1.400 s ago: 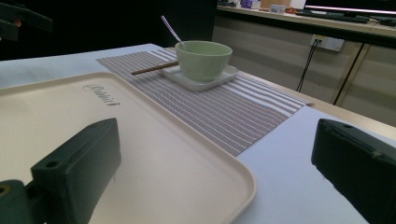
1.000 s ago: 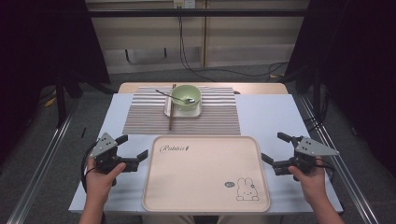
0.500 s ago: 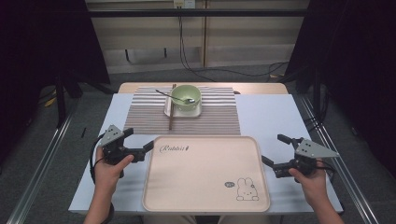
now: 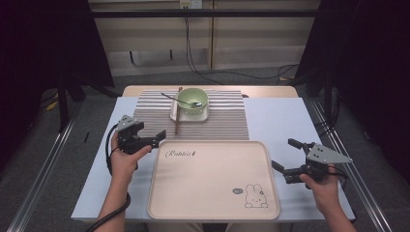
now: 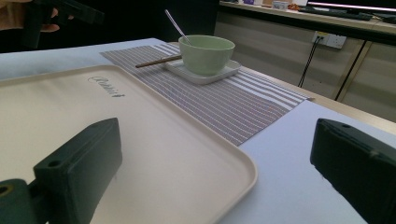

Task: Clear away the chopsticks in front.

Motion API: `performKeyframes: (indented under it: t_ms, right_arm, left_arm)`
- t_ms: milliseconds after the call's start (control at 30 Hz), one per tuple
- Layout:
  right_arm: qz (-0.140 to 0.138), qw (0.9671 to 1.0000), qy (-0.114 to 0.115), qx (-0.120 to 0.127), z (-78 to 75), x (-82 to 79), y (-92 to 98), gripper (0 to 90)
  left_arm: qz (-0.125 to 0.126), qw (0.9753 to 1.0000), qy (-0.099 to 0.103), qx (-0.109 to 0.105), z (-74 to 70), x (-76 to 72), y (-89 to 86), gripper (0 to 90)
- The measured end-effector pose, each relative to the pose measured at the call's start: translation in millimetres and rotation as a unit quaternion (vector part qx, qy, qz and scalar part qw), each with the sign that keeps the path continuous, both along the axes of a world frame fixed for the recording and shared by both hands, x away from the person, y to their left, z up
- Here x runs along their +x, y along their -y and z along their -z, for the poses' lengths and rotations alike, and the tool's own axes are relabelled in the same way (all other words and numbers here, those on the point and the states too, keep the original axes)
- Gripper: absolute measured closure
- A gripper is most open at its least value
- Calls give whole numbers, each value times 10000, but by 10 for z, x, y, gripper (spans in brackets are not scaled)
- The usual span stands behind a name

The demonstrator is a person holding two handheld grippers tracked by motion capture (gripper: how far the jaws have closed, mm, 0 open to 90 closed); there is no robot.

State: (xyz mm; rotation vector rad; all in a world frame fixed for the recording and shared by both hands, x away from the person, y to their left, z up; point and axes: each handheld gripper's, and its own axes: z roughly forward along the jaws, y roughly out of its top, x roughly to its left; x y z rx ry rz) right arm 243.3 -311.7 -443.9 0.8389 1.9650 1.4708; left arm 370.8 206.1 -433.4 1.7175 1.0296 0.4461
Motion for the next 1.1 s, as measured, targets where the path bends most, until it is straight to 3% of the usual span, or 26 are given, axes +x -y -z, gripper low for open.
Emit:
performKeyframes:
  t_ms: [333, 600, 700, 900, 1033, 1100]
  right_arm:
    - [2, 10000, 22, 12, 0, 18, -2, 17]
    - [34, 10000, 57, 70, 2, 43, -6, 17]
    - [-28, 10000, -31, 89, -5, 44, -3, 17]
    - [-24, 10000, 20, 79, -2, 68, -6, 17]
    - [8, 9999, 27, 135, -3, 73, -10, 17]
    - [31, 9999, 49, 133, 2, 79, -13, 17]
  left_arm:
    - [-333, 9993, -138, 44, 29, 228, 134, 46]
    - [-542, 9983, -215, 68, 83, 383, 245, 174]
    - [-606, 9979, -204, 88, 86, 425, 285, 248]
    - [-796, 9962, -134, 323, 135, 523, 383, 362]
    - [-871, 9948, -146, 498, 176, 598, 440, 382]
    - [-868, 9952, -107, 441, 204, 638, 471, 401]
